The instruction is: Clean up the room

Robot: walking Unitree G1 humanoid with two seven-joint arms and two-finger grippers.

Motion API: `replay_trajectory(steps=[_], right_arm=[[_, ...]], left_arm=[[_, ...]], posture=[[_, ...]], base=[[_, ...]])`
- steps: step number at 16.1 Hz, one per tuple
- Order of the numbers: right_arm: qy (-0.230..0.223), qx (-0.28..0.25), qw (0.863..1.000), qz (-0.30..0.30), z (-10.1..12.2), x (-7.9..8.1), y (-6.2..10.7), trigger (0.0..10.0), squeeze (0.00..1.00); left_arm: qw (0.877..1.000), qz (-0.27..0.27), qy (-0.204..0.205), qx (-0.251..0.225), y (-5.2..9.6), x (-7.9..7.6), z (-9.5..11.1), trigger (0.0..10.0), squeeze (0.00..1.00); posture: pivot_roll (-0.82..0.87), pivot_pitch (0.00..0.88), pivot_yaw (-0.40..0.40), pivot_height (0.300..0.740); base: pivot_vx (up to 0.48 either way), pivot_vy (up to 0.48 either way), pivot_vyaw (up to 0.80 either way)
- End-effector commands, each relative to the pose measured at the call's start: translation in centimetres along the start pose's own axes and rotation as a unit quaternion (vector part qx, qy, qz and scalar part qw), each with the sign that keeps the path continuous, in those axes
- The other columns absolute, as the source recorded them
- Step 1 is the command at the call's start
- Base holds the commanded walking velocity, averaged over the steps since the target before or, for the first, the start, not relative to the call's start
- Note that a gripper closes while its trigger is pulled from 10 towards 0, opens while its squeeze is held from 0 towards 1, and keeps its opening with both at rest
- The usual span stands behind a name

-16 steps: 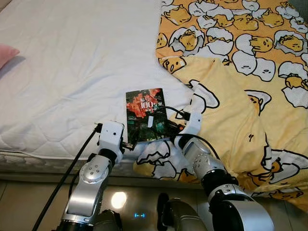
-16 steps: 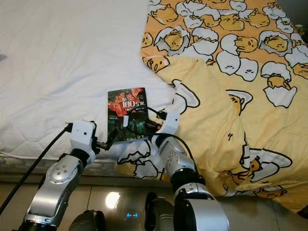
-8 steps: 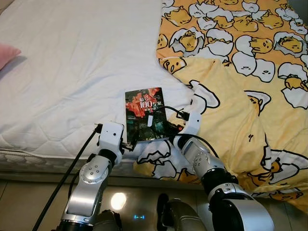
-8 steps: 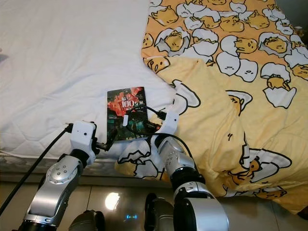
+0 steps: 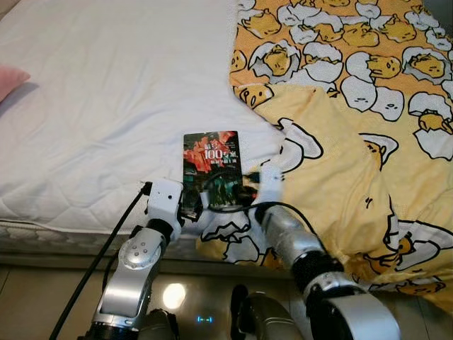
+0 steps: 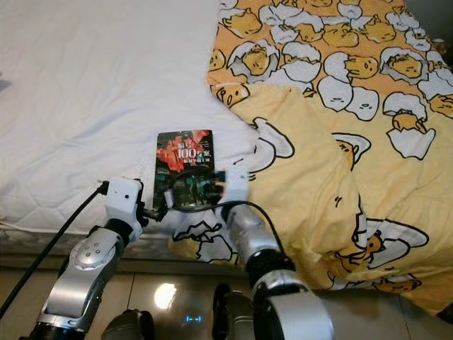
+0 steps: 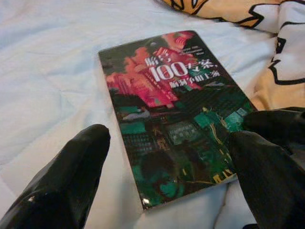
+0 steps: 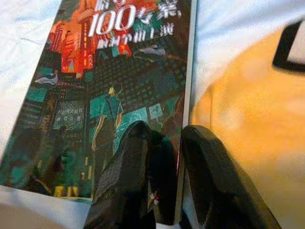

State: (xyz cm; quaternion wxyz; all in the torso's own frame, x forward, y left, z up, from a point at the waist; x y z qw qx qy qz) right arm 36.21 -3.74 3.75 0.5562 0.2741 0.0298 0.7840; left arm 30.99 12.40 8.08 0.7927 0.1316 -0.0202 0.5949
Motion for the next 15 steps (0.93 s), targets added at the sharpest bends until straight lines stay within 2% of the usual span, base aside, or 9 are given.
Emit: replay_trajectory(steps=[1,5,6,7,10,11,13,14,15], right_arm=[[0.03,0.002,1.0,-0.007,-1.3,0.2,0.4,10.0,0.0],[0.118,-0.051,0.988,-0.089,-1.7,-3.8,2.6,10.0,0.0],[0.137,-0.096,0.98,-0.106,-1.0,-4.6,3.9,10.0,1.0],[0.157,-0.15,0.969,-0.12,0.3,-5.0,5.7,10.0,1.0],[0.18,-0.186,0.957,-0.133,0.8,-5.2,7.9,10.0,1.0],[0.19,-0.193,0.953,-0.138,0.4,-5.4,9.3,10.0,1.0],[0.197,-0.185,0.952,-0.147,-0.4,-5.7,10.7,10.0,1.0],[0.199,-0.169,0.953,-0.154,-1.2,-6.3,12.0,10.0,1.0],[0.199,-0.163,0.954,-0.156,-1.4,-6.5,12.6,10.0,0.23]], left_arm=[[1.0,-0.004,0.021,0.002,-0.3,-0.2,0.2,10.0,0.0],[0.998,0.009,0.054,0.018,-2.1,1.3,-0.1,10.0,0.0],[0.998,0.033,0.041,0.019,-2.6,2.5,0.0,10.0,0.68],[0.999,0.045,0.024,0.019,-2.8,3.2,0.0,10.0,1.0],[0.998,0.044,0.012,0.032,-3.1,3.0,-0.8,10.0,1.0],[0.996,0.054,0.02,0.07,-3.5,3.2,-2.7,10.0,1.0],[0.99,0.06,0.08,0.094,-4.0,3.4,-4.2,10.0,1.0],[0.988,0.057,0.114,0.091,-4.3,3.2,-4.3,10.0,0.92],[0.988,0.049,0.117,0.087,-4.5,3.0,-4.3,10.0,0.0]], posture=[[0.06,0.219,-0.089,0.736],[0.04,0.222,-0.099,0.736],[0.02,0.223,-0.1,0.736],[0.01,0.223,-0.1,0.736],[0.0,0.226,-0.101,0.736],[0.0,0.225,-0.103,0.736],[-0.02,0.211,-0.106,0.736],[-0.03,0.202,-0.109,0.736],[-0.03,0.202,-0.109,0.736]], base=[[0.0,0.0,0.0],[0.0,0.0,0.0],[0.0,0.0,0.0],[0.0,0.0,0.0],[0.0,0.0,0.0],[0.0,0.0,0.0],[0.0,0.0,0.0],[0.0,0.0,0.0],[0.0,0.0,0.0]])
Point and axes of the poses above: a point about 5 cm out from each wrist's last joint towards the gripper, its own y axis pointing back from the gripper into the wrist, its own z axis along the axis of the wrist's last joint, x = y × z, the point moved 4 cm from there along -y, pointing out of the wrist towards the gripper, and after that the axes turned 8 degrees about -y, right-handed, at the moved point
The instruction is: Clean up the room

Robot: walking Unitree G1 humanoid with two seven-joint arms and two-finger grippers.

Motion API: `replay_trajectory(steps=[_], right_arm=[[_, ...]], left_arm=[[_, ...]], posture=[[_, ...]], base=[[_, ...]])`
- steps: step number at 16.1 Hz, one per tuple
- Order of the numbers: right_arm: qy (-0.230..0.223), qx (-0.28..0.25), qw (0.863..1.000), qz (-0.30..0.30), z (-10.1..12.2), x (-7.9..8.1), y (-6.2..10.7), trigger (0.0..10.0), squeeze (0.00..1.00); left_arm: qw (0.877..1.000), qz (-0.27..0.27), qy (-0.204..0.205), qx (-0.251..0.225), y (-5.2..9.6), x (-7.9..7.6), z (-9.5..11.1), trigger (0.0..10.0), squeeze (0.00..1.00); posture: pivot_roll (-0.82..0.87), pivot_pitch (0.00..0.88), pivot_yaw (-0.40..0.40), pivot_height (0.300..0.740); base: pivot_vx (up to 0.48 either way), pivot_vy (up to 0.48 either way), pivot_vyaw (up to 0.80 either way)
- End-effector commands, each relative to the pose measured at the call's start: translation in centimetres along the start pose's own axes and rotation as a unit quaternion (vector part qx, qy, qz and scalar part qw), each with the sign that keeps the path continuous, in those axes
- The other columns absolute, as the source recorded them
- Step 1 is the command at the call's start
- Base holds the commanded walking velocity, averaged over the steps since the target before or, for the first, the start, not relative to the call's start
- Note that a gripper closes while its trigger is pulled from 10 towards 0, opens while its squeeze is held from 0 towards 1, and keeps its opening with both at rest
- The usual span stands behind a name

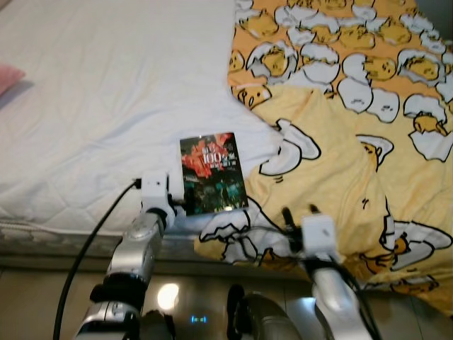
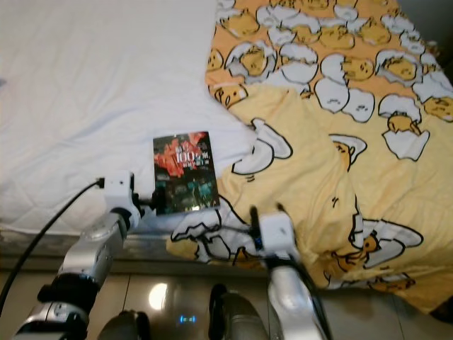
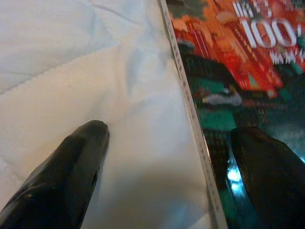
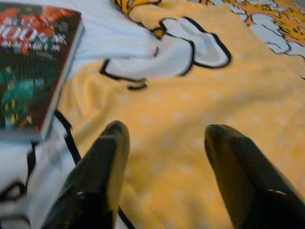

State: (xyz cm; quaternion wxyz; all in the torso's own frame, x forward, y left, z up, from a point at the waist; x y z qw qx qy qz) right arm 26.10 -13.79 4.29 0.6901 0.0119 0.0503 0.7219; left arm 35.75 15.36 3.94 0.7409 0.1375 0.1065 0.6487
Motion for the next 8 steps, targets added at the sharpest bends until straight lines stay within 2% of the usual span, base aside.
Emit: replay_trajectory(steps=[1,3,4,5,6,8], right_arm=[[0.007,0.008,1.0,0.0,0.1,-0.5,0.5,10.0,0.0],[0.013,0.016,1.0,0.001,-0.1,-0.9,1.3,10.0,0.0],[0.014,0.022,1.0,0.001,-0.1,-1.2,1.6,10.0,0.0],[0.014,0.023,1.0,0.001,0.0,-1.3,1.7,10.0,0.0],[0.016,0.028,0.999,0.004,0.1,-1.5,1.7,10.0,0.0],[0.016,0.039,0.999,0.008,-0.2,-1.5,1.9,10.0,0.0]], left_arm=[[1.0,-0.011,0.0,0.003,-0.2,-0.8,-0.4,10.0,0.0],[1.0,-0.011,0.011,0.008,-0.6,-1.2,-0.9,10.0,0.0],[0.999,-0.026,0.035,0.0,-0.8,-2.1,-0.9,10.0,0.0],[0.999,-0.032,0.039,-0.002,-0.8,-2.5,-0.9,10.0,0.0],[0.999,-0.045,0.025,0.008,-0.9,-3.4,-1.4,10.0,0.0],[0.999,-0.038,0.023,0.027,-1.0,-3.7,-2.3,10.0,0.0]], posture=[[-0.03,0.199,-0.112,0.736],[-0.05,0.189,-0.121,0.736],[-0.05,0.188,-0.123,0.736],[-0.06,0.188,-0.124,0.736],[-0.06,0.192,-0.125,0.736],[-0.06,0.195,-0.128,0.736]], base=[[0.0,0.0,0.0],[0.0,0.0,0.0],[0.0,0.0,0.0],[0.0,0.0,0.0],[0.0,0.0,0.0],[0.0,0.0,0.0]])
Point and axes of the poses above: a point about 5 cm out from each wrist's last joint towards the gripper, its own y axis pointing back from the gripper into the wrist, its own z axis along the axis of the wrist's last joint, x = y × z, the point moved 4 cm from there along -y, pointing out of the wrist towards the gripper, and after that the axes turned 8 degrees about -y, right-handed, at the moved point
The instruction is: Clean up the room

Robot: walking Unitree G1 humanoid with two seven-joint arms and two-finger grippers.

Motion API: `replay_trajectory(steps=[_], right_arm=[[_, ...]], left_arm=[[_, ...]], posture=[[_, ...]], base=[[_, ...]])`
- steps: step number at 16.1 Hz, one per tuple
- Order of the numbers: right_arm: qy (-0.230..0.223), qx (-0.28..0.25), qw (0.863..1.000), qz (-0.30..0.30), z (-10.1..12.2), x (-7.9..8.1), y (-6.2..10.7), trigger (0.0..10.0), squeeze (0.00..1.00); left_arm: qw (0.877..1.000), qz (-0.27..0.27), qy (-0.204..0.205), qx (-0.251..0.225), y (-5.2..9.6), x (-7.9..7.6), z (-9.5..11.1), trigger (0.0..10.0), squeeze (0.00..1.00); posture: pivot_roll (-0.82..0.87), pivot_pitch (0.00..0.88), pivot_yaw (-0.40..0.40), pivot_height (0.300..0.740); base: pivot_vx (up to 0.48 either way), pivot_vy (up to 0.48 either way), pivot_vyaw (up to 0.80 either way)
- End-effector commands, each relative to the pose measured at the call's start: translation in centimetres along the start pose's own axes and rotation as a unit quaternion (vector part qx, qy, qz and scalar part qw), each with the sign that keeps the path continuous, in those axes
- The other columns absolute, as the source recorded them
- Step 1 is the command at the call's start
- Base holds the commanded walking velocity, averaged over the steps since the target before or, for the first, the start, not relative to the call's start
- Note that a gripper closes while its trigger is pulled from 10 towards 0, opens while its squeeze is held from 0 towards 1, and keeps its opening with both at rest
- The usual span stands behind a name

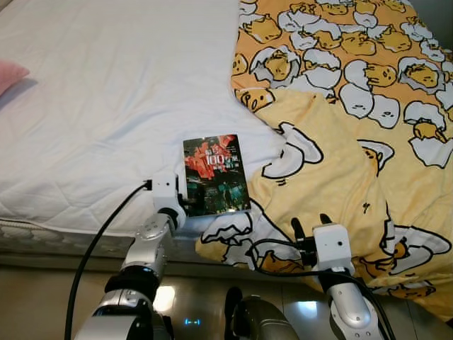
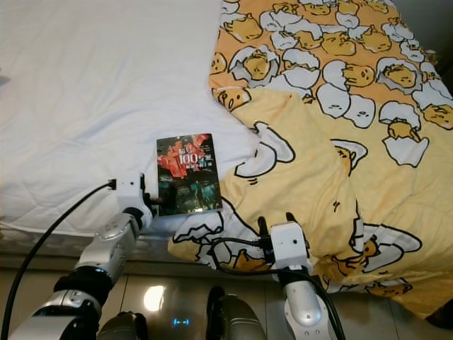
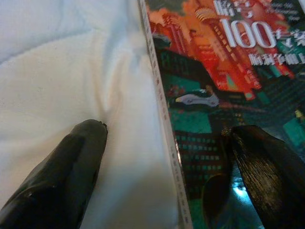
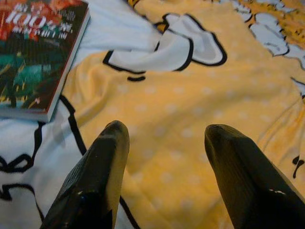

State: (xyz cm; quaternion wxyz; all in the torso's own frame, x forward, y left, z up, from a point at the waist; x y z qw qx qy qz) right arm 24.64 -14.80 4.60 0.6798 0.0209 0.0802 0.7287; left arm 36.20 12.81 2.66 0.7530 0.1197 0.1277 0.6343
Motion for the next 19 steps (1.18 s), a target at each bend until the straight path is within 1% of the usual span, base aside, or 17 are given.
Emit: replay_trajectory(steps=[1,2,3,4,5,6,7,10,11,12,13,14,15,16,17,18,19], right_arm=[[0.0,0.016,1.0,-0.002,-0.5,-0.5,0.4,10.0,0.0],[0.0,0.019,1.0,0.002,-0.5,-0.4,0.5,10.0,0.0],[-0.001,0.026,1.0,0.006,-0.8,-0.2,0.7,10.0,0.0],[-0.003,0.031,0.999,0.009,-0.9,-0.1,0.7,10.0,0.0],[-0.004,0.032,0.999,0.013,-0.9,0.1,0.7,10.0,0.0],[-0.005,0.034,0.999,0.016,-0.9,0.2,0.7,10.0,0.0],[-0.005,0.036,0.999,0.019,-1.0,0.3,0.6,10.0,0.0],[-0.006,0.042,0.999,0.021,-1.1,0.2,0.6,10.0,0.0],[-0.006,0.043,0.999,0.02,-1.2,0.2,0.6,10.0,0.0],[-0.007,0.045,0.999,0.02,-1.2,0.2,0.6,10.0,0.0],[-0.007,0.046,0.999,0.021,-1.2,0.2,0.7,10.0,0.0],[-0.006,0.048,0.999,0.021,-1.3,0.2,0.7,10.0,0.0],[-0.007,0.05,0.998,0.021,-1.4,0.2,0.7,10.0,0.0],[-0.007,0.05,0.998,0.021,-1.4,0.2,0.7,10.0,0.0],[-0.007,0.051,0.998,0.021,-1.4,0.2,0.7,10.0,0.0],[-0.007,0.052,0.998,0.02,-1.4,0.1,0.7,10.0,0.0],[-0.006,0.052,0.998,0.019,-1.4,0.1,0.7,10.0,0.0]], left_arm=[[0.999,-0.02,0.017,0.025,0.0,-1.7,-1.4,10.0,0.0],[0.999,-0.031,0.033,0.023,-0.2,-2.4,-1.3,10.0,0.0],[0.998,-0.051,0.032,0.017,-0.4,-3.8,-1.0,10.0,0.0],[0.998,-0.059,0.031,0.019,-0.6,-4.5,-0.9,10.0,0.0],[0.998,-0.06,0.018,0.031,-0.6,-4.9,-1.2,10.0,0.0],[0.997,-0.059,0.0,0.056,-0.6,-5.2,-2.0,10.0,0.0],[0.995,-0.059,0.002,0.082,-0.5,-5.4,-3.0,0.0,0.0],[0.991,-0.069,0.0,0.115,-0.2,-6.2,-4.4,0.0,0.0],[0.991,-0.068,-0.004,0.115,-0.2,-6.2,-4.4,0.0,0.0],[0.991,-0.075,-0.052,0.096,-0.4,-6.2,-3.7,0.0,0.0],[0.99,-0.079,-0.073,0.087,-0.4,-6.2,-3.4,0.0,0.0],[0.988,-0.081,-0.114,0.073,-0.5,-6.1,-3.0,0.0,0.0],[0.985,-0.081,-0.136,0.067,-0.6,-6.0,-2.8,0.0,0.0],[0.984,-0.083,-0.141,0.064,-0.6,-6.0,-2.7,0.0,0.0],[0.984,-0.094,-0.14,0.051,-0.7,-6.3,-2.1,0.0,0.0],[0.986,-0.11,-0.122,0.032,-0.9,-6.9,-1.2,0.0,0.0],[0.985,-0.111,-0.131,0.025,-0.9,-7.0,-0.9,0.0,0.0]], posture=[[-0.07,0.201,-0.134,0.736],[-0.06,0.206,-0.14,0.736],[-0.06,0.206,-0.144,0.736],[-0.06,0.206,-0.144,0.736],[-0.07,0.208,-0.145,0.736],[-0.07,0.21,-0.146,0.736],[-0.07,0.21,-0.146,0.736],[-0.07,0.21,-0.146,0.736],[-0.07,0.21,-0.146,0.736],[-0.08,0.213,-0.142,0.736],[-0.08,0.213,-0.142,0.736],[-0.08,0.217,-0.143,0.736],[-0.08,0.219,-0.143,0.736],[-0.08,0.22,-0.142,0.736],[-0.08,0.221,-0.142,0.736],[-0.08,0.221,-0.141,0.736],[-0.08,0.22,-0.139,0.736]], base=[[0.0,0.0,0.0],[0.0,0.0,0.0],[0.0,0.0,0.0],[0.0,0.0,0.0],[0.0,0.0,0.0],[0.0,0.0,0.0],[0.0,0.0,0.0],[0.0,0.0,0.0],[0.0,0.0,0.0],[0.0,0.0,0.0],[0.0,0.0,0.0],[0.0,0.0,0.0],[0.0,0.0,0.0],[0.0,0.0,0.0],[0.0,0.0,0.0],[0.0,0.0,0.0],[0.0,0.0,0.0]])
Point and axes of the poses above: a point about 5 cm out from each wrist's last joint towards the gripper, its own y axis pointing back from the gripper into the wrist, its own z axis along the axis of the wrist's last joint, x = y × z, the point moved 4 cm from there along -y, pointing out of the wrist towards the gripper, and after that the axes turned 8 degrees about -y, right-handed, at the moved point
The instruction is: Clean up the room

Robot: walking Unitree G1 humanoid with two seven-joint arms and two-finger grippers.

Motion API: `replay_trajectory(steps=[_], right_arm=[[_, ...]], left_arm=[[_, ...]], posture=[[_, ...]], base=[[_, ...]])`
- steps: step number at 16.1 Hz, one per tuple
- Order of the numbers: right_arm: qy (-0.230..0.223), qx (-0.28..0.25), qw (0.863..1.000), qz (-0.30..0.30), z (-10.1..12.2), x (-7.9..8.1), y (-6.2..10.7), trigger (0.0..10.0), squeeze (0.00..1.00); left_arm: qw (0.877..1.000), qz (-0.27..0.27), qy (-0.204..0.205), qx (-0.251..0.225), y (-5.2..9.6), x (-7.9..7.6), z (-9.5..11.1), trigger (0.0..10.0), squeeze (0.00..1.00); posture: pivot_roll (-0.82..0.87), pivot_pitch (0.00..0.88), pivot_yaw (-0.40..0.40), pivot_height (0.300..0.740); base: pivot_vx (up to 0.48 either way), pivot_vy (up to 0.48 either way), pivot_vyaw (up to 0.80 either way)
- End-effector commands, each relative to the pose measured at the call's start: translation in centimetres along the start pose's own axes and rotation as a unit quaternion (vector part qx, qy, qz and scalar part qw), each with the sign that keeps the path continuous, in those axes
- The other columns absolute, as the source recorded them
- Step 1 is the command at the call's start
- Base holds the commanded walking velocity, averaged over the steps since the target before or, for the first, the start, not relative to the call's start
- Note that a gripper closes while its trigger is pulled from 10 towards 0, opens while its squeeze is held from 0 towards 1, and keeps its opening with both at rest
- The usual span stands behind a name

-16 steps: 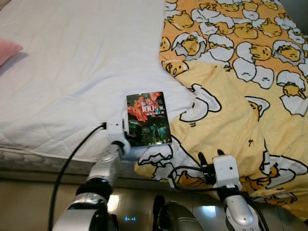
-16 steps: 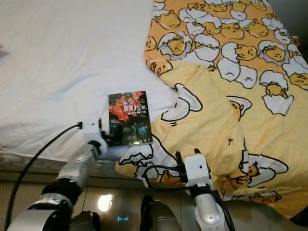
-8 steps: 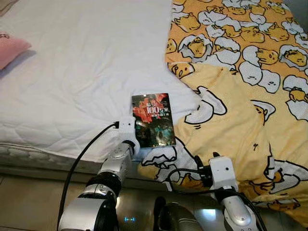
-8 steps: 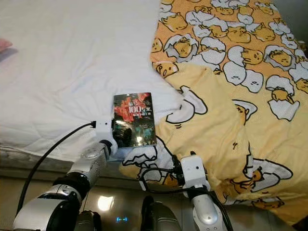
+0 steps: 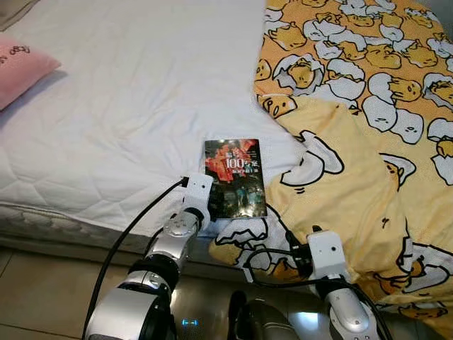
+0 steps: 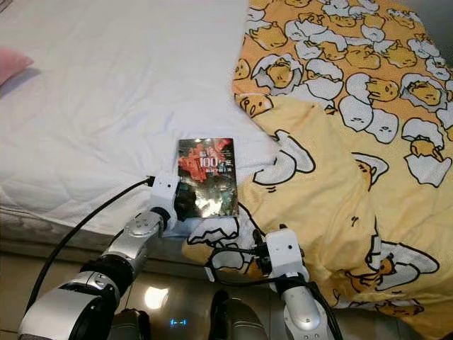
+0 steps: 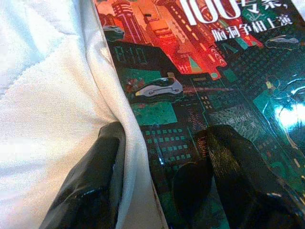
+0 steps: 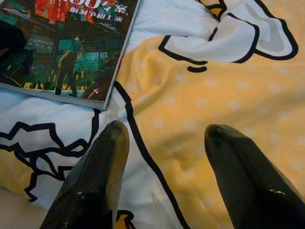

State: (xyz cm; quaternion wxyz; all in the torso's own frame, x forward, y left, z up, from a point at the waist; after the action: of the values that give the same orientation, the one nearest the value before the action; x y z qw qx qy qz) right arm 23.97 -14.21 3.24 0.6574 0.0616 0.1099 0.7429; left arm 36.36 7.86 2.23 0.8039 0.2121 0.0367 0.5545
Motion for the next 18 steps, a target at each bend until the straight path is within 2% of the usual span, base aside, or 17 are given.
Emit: replay_trajectory(steps=[1,2,3,4,5,8,9,10,11,12,14,15,16,17,18], right_arm=[[0.002,0.005,1.0,-0.012,-0.1,-0.8,0.4,10.0,0.0],[0.003,0.007,1.0,-0.015,-0.2,-1.0,0.5,10.0,0.0],[0.003,0.009,1.0,-0.015,-0.3,-1.0,0.5,10.0,0.0],[0.003,0.01,1.0,-0.013,-0.4,-1.0,0.4,10.0,0.0],[0.004,0.012,1.0,-0.009,-0.5,-0.8,0.4,10.0,0.0],[0.007,0.013,1.0,-0.007,-0.5,-0.9,0.3,10.0,0.0],[0.008,0.012,1.0,-0.008,-0.5,-1.2,0.3,10.0,0.0],[0.01,0.012,1.0,-0.01,-0.5,-1.4,0.3,10.0,0.0],[0.012,0.013,1.0,-0.012,-0.5,-1.6,0.4,10.0,0.0],[0.014,0.014,1.0,-0.012,-0.6,-1.6,0.5,10.0,0.0],[0.015,0.015,1.0,-0.012,-0.7,-1.7,0.7,10.0,0.0],[0.016,0.016,1.0,-0.012,-0.7,-1.7,0.7,10.0,0.0],[0.017,0.017,1.0,-0.013,-0.8,-1.8,0.8,10.0,0.0],[0.018,0.018,1.0,-0.013,-0.8,-1.9,0.8,10.0,0.0],[0.018,0.018,1.0,-0.012,-0.9,-1.9,0.8,10.0,0.0]], left_arm=[[0.996,-0.009,-0.086,-0.001,-0.2,-1.1,0.4,0.0,0.0],[0.979,0.046,-0.198,-0.012,0.0,0.6,0.9,4.9,0.0],[0.973,0.069,-0.218,-0.027,0.3,1.3,1.1,10.0,0.0],[0.981,0.063,-0.18,-0.03,0.4,1.1,0.8,10.0,0.0],[0.993,0.044,-0.107,-0.016,0.4,0.5,0.0,10.0,0.0],[0.999,0.044,0.009,0.024,0.5,-0.1,-1.7,10.0,0.0],[0.998,0.053,0.015,0.02,0.5,0.0,-1.6,10.0,0.0],[0.997,0.071,-0.013,-0.005,0.5,0.4,-0.7,10.0,0.0],[0.983,0.116,-0.127,-0.068,0.9,1.4,1.5,10.0,0.0],[0.964,0.142,-0.196,-0.112,1.3,1.6,2.9,10.0,0.0],[0.939,0.181,-0.253,-0.149,2.2,1.9,3.8,10.0,0.0],[0.919,0.218,-0.282,-0.168,3.0,2.5,4.3,10.0,0.0],[0.915,0.231,-0.28,-0.175,3.4,2.8,4.3,10.0,0.0],[0.942,0.199,-0.223,-0.15,3.1,2.1,2.8,10.0,0.0],[0.952,0.183,-0.199,-0.141,2.9,1.7,2.3,10.0,0.0]], posture=[[-0.08,0.219,-0.138,0.736],[-0.08,0.213,-0.137,0.736],[-0.08,0.211,-0.137,0.736],[-0.08,0.209,-0.138,0.736],[-0.07,0.203,-0.139,0.736],[-0.08,0.187,-0.142,0.736],[-0.08,0.182,-0.143,0.736],[-0.08,0.179,-0.142,0.736],[-0.08,0.175,-0.143,0.736],[-0.09,0.171,-0.144,0.736],[-0.09,0.169,-0.145,0.736],[-0.09,0.169,-0.145,0.736],[-0.09,0.172,-0.149,0.736],[-0.08,0.175,-0.149,0.736],[-0.08,0.176,-0.151,0.736]], base=[[0.0,0.0,0.0],[0.0,0.0,0.0],[0.0,0.0,0.0],[0.0,0.0,0.0],[0.0,0.0,0.0],[0.0,0.0,0.0],[0.0,0.0,0.0],[0.0,0.0,0.0],[0.0,0.0,0.0],[0.0,0.0,0.0],[0.0,0.0,0.0],[0.0,0.0,0.0],[0.0,0.0,0.0],[0.0,0.0,0.0],[0.0,0.0,0.0]])
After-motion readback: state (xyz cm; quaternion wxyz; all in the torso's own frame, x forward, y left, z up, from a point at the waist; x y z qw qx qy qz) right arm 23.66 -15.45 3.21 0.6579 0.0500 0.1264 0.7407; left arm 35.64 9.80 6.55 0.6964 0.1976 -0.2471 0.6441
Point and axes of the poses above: a point about 5 cm out from each wrist's last joint towards the gripper, its own y axis pointing back from the gripper into the wrist, its own z axis along the axis of the wrist's last joint, x = y × z, the point moved 4 cm from there along -y, pointing out of the wrist towards the gripper, and after that the axes turned 8 degrees about -y, right-handed, at the moved point
